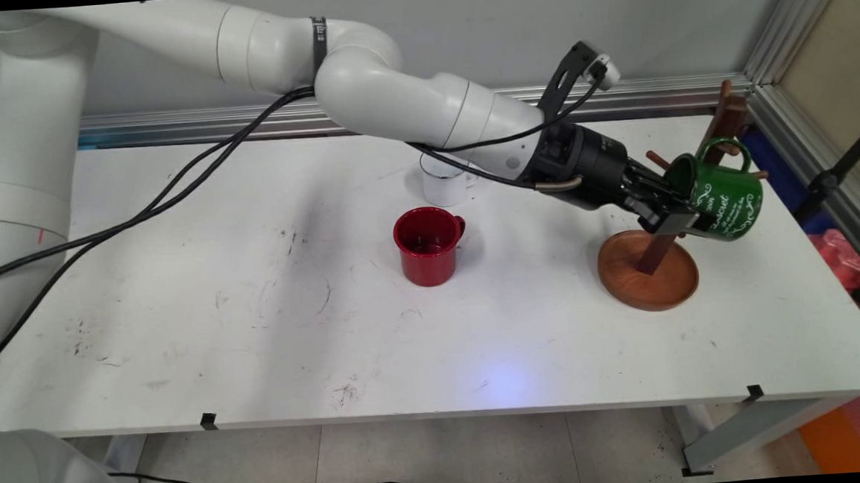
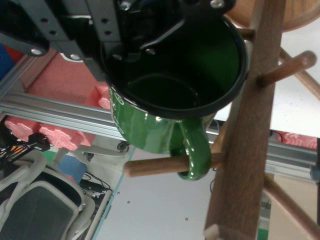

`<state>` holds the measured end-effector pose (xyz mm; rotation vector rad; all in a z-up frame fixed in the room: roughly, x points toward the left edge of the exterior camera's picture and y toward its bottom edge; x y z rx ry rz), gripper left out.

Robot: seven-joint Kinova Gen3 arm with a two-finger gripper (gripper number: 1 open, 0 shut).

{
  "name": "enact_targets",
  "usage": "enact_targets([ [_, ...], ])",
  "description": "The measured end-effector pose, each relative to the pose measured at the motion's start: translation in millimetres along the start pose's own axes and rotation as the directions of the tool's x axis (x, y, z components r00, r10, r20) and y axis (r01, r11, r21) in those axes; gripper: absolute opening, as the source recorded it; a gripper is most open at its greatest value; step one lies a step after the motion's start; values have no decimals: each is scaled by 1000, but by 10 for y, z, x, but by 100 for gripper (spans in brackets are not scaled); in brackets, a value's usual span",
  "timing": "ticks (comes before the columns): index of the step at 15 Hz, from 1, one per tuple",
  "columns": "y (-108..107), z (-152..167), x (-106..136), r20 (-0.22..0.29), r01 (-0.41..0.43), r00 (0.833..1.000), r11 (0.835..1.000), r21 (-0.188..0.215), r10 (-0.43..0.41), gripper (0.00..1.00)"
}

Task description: Place the picked object on the table

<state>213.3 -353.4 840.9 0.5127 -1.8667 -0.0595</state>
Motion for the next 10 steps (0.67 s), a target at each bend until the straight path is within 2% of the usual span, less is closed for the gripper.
enact_targets([
  [10,136,-134,125,-3,-32,999,999,-33,32,0],
])
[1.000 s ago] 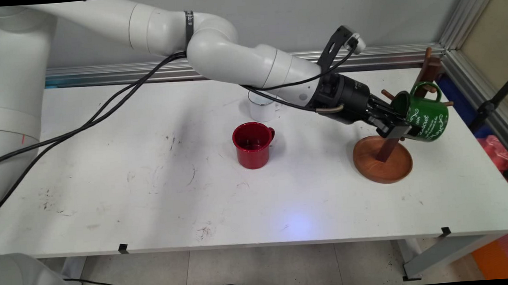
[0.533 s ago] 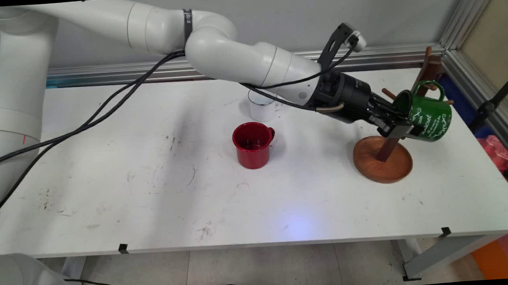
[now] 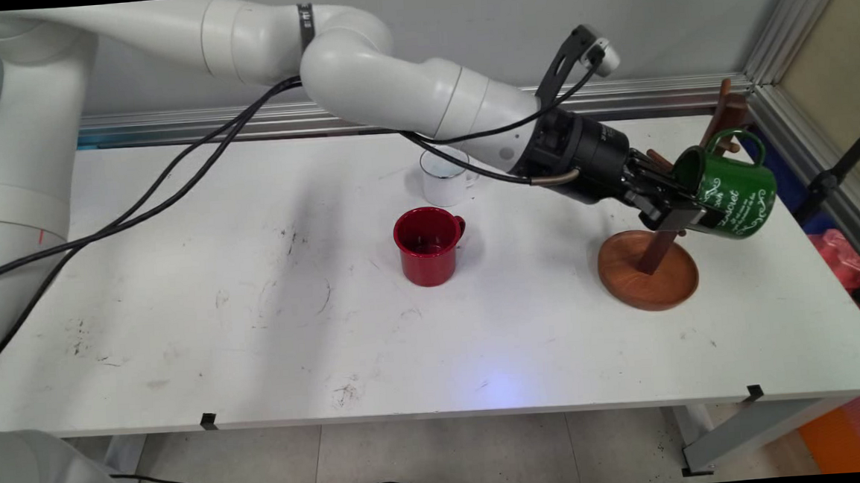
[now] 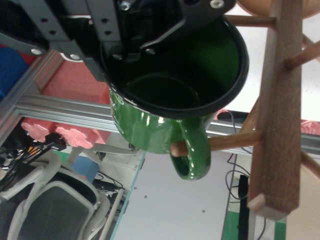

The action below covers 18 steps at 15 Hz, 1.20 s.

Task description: Place the picked object on the table

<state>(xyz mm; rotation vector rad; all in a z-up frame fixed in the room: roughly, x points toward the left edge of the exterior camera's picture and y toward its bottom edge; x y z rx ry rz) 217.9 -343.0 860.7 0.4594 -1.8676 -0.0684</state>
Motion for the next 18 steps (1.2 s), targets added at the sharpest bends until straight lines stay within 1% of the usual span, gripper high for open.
enact_targets([
  [6,162,-165,98,14,-26,1000,1000,-15,26,0],
  [10,290,-336,155,38,-27,999,1000,-1,27,0],
  [13,419,-509,180,71,-3,997,999,35,1,0],
  [18,688,-881,243,166,-13,986,992,122,-7,0],
])
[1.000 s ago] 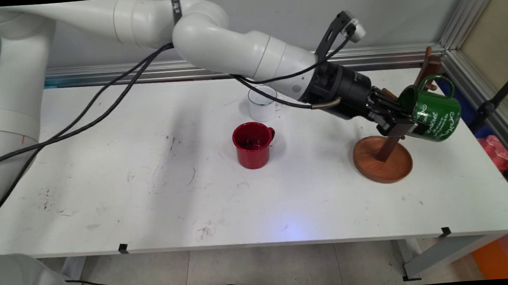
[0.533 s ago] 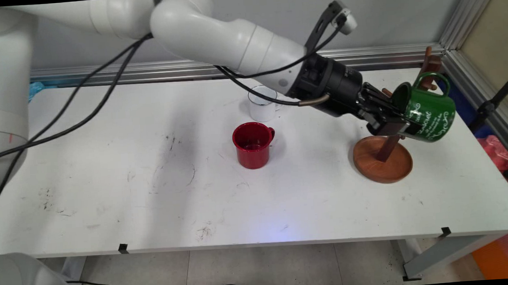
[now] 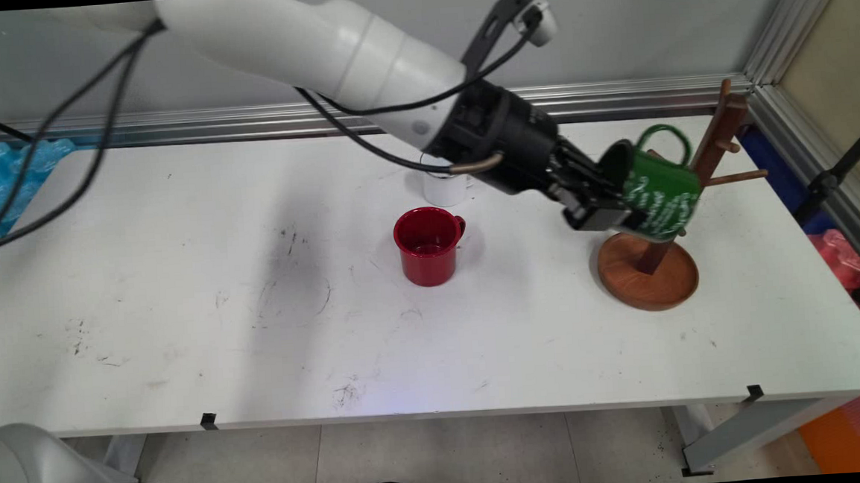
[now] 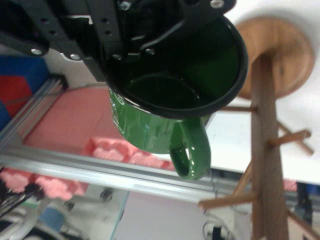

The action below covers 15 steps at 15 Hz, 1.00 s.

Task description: Place the picked object on the table

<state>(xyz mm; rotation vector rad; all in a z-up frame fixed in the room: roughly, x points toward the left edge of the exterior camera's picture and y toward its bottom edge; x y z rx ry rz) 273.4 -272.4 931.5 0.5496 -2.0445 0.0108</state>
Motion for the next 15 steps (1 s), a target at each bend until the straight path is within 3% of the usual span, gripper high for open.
enact_targets([
  [7,231,-411,-35,132,-35,991,996,84,24,0],
  [10,322,-576,-97,230,-65,973,990,129,34,0],
  [15,403,-640,-208,386,-110,922,977,185,31,0],
])
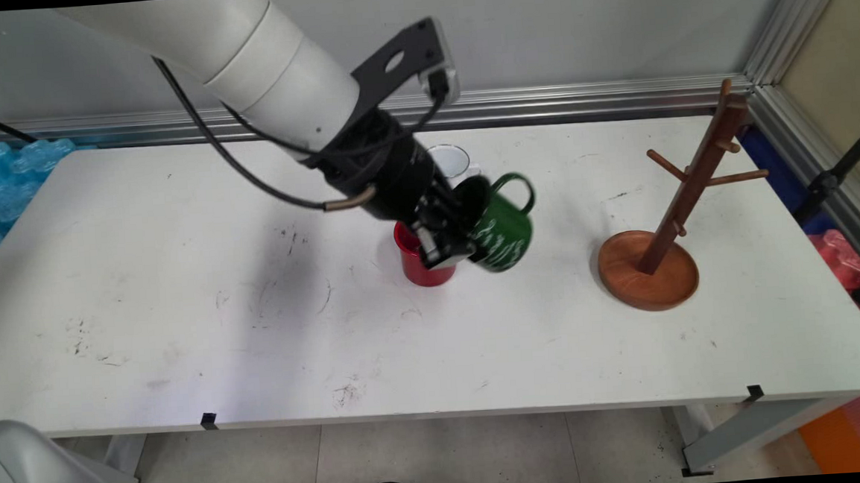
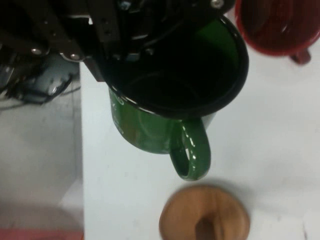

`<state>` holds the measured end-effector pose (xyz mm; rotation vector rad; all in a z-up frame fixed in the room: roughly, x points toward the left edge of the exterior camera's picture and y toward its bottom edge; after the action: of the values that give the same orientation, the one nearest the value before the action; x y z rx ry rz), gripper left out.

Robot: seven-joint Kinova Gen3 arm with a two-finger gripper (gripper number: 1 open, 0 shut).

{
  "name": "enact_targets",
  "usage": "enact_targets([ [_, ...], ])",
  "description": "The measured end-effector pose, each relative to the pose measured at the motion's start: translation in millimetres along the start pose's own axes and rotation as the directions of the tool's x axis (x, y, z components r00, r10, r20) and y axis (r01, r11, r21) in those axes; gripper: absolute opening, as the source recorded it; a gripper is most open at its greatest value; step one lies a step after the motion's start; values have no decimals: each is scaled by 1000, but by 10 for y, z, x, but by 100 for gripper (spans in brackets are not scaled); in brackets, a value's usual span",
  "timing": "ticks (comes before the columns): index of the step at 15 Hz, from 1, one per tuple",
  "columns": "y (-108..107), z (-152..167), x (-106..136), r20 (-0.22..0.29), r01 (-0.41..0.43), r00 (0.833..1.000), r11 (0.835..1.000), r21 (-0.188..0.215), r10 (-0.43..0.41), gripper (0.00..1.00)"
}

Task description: Place the picked object on the table

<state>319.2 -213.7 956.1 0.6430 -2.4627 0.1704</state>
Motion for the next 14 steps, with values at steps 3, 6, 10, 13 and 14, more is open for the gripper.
enact_targets([
  [3,55,92,-31,86,-18,996,999,32,15,0],
  [6,120,242,-48,159,-34,987,998,57,25,0],
  [10,213,445,-79,240,-49,970,995,82,29,0],
  [13,285,600,-100,293,-55,956,994,97,24,0],
  [14,306,649,-103,307,-57,951,993,100,24,0],
])
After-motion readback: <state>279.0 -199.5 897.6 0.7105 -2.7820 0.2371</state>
